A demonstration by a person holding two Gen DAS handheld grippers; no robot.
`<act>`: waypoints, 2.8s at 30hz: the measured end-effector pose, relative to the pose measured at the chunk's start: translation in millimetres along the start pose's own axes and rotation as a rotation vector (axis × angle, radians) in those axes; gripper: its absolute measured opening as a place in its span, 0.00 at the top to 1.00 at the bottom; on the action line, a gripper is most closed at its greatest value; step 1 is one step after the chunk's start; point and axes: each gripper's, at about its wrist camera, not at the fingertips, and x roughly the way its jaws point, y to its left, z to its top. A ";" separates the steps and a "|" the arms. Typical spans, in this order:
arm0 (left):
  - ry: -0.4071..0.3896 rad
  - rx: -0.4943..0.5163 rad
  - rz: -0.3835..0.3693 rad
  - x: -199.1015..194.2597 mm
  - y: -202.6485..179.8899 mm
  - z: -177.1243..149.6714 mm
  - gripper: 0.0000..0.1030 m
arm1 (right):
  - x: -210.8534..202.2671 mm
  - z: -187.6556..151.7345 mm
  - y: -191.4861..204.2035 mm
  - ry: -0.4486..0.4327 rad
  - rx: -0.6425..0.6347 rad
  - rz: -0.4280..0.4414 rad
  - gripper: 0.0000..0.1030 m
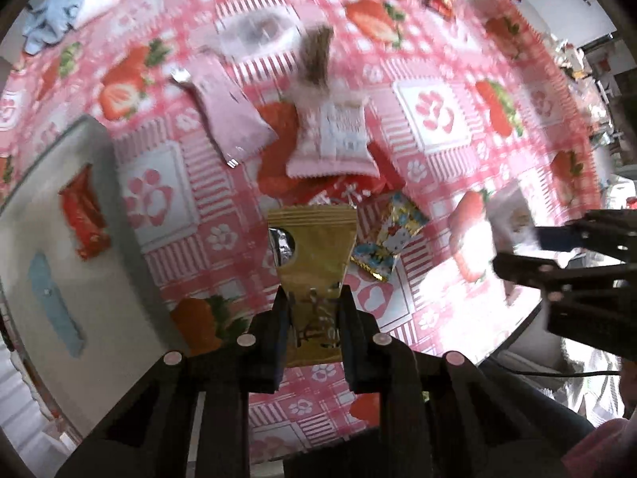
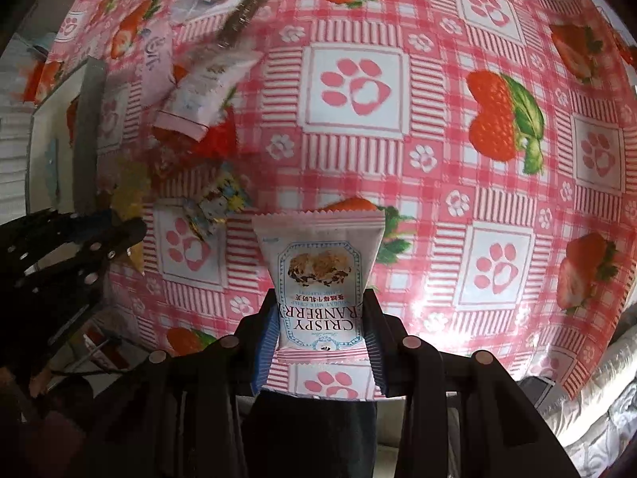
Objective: Organize snacks
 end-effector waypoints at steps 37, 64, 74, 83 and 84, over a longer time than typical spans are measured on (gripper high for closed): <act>-0.077 -0.527 0.109 -44.7 202.9 -98.0 0.75 | 7.5 98.2 299.9 0.023 -0.512 0.055 0.60; -0.311 -0.253 0.030 -329.3 90.4 21.9 0.21 | -20.2 111.5 188.5 -0.084 -0.191 0.115 0.04; -0.426 -0.036 -0.045 -448.8 -22.5 65.5 0.21 | -41.0 89.8 62.5 -0.120 0.093 0.178 0.04; -0.448 -0.001 0.008 -483.6 -79.5 86.5 0.20 | -55.9 78.6 18.3 -0.163 0.204 0.204 0.04; -0.438 0.004 0.020 -482.5 -85.2 88.1 0.20 | -57.8 78.1 16.0 -0.169 0.211 0.205 0.04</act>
